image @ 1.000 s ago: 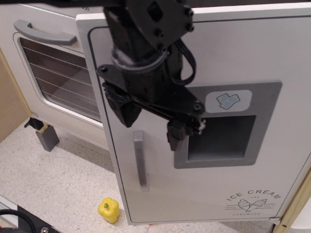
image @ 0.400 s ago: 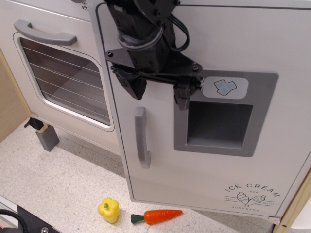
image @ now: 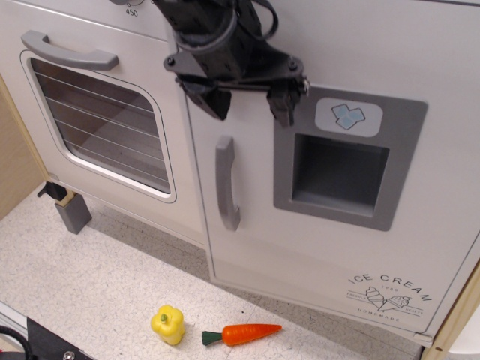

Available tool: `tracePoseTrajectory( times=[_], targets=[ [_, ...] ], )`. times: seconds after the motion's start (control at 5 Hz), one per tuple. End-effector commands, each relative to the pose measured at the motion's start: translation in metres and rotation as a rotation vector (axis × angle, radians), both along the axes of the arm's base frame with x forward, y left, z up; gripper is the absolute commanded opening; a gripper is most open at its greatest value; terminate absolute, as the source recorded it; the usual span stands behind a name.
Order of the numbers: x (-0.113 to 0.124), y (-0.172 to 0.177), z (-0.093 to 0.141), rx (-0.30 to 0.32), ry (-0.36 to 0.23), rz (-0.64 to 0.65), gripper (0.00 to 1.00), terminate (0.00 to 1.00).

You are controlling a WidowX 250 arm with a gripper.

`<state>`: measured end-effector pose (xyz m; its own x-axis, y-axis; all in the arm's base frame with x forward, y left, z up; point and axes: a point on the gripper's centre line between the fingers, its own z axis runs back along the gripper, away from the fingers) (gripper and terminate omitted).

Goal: Close fridge

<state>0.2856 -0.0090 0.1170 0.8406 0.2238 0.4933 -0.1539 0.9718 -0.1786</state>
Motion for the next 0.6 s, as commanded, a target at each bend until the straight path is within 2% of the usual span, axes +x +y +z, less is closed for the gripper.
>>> tracePoseTrajectory(
  times=[0.0, 0.4],
  targets=[
    [0.0251, 0.0170, 0.0166, 0.008, -0.064, 0.045, 1.00, 0.00],
    [0.0346, 0.0223, 0.0183, 0.017, -0.068, 0.068, 1.00, 0.00]
  ],
)
